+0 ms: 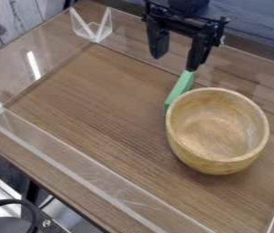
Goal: Put the green block in the brown bowl
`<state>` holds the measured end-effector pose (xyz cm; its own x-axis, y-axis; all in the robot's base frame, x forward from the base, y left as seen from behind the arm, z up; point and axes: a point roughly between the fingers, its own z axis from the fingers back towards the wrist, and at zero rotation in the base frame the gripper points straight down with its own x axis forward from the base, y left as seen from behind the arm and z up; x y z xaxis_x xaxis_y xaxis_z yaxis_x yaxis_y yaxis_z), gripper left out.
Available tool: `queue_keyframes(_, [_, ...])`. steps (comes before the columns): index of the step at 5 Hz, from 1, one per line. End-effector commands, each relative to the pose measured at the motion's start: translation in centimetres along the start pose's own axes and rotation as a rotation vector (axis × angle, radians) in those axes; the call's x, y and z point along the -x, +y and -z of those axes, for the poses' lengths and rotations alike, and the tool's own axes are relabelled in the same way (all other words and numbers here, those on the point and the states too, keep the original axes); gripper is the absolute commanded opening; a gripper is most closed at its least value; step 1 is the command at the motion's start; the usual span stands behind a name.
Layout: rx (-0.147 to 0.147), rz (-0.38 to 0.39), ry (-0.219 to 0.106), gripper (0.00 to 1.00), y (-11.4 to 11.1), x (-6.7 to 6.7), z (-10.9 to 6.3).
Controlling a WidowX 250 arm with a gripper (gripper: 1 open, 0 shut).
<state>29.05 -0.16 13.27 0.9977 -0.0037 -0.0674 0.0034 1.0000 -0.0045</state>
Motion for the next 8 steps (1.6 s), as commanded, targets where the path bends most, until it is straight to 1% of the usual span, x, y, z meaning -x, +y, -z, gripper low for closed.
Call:
queue_keyframes(1, [-0.008,-0.004,0.022,1.00,0.1,-0.6,1.2])
queue_keyframes(2, [-0.016,-0.005,0.050,1.00,0.1,-0.9,2.9])
queue_keyframes(3, [-0.014,-0.010,0.066,1.00,0.2,-1.2,4.4])
queue_keyframes(4, [-0.013,-0.012,0.064,0.00,0.2,-1.4,5.0])
queue_keyframes(6, [-0.011,-0.016,0.065,0.00,0.3,-1.5,5.5])
queue_keyframes(8, [-0.007,-0.018,0.073,0.00,0.5,-1.9,6.6])
